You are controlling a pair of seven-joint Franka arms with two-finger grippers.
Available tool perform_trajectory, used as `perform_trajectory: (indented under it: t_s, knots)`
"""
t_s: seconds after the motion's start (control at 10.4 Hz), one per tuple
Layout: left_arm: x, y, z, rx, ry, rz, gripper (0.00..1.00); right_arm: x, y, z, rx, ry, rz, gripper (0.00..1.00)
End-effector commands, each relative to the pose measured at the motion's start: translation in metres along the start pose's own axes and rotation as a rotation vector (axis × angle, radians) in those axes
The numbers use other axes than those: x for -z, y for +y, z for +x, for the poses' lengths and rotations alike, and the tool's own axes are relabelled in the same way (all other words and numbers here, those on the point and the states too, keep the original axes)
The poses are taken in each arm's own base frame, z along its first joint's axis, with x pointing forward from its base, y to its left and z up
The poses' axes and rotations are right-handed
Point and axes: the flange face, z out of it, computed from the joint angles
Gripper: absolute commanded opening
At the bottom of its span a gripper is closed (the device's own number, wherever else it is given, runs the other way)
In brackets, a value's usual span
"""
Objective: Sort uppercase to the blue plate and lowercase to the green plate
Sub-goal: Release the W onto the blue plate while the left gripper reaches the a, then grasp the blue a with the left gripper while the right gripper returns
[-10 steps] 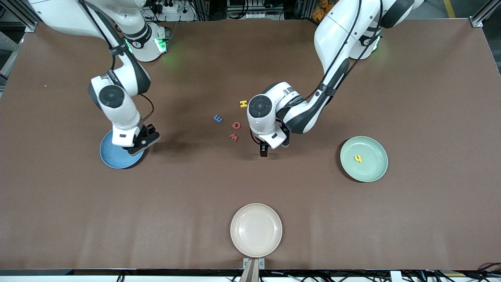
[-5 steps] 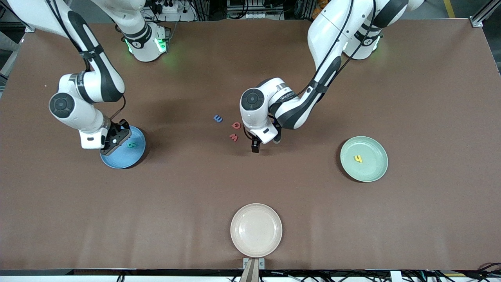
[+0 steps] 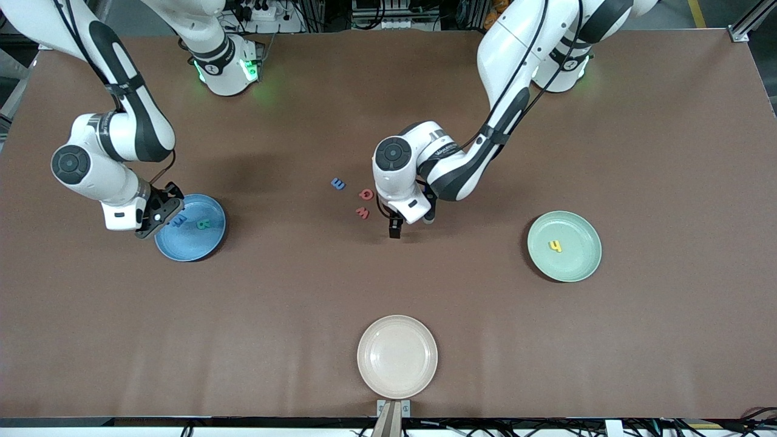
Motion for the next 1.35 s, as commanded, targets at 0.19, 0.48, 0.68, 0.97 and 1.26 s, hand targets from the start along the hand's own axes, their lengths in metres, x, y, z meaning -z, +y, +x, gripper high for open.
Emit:
perform_trajectory:
  t_s: [0.19, 0.48, 0.68, 0.97, 1.26]
  knots:
    - [-0.016, -0.007, 0.001, 0.057, -0.058, 0.007, 1.0, 0.016, -0.021, 0.022, -0.167, -0.07, 0.069, 0.91]
    - [-0.034, -0.043, -0.015, 0.016, -0.037, 0.033, 1.0, 0.025, -0.058, 0.066, -0.328, -0.084, 0.097, 0.91]
    - [-0.039, -0.049, -0.011, 0.017, -0.027, 0.042, 1.0, 0.026, -0.082, 0.087, -0.409, -0.056, 0.148, 0.91]
    - [-0.041, -0.044, -0.003, 0.03, -0.018, 0.05, 1.0, 0.03, -0.127, 0.121, -0.514, -0.071, 0.142, 0.91]
    - [-0.043, -0.048, 0.007, 0.036, 0.001, 0.062, 1.0, 0.028, -0.167, 0.147, -0.608, -0.068, 0.134, 0.91]
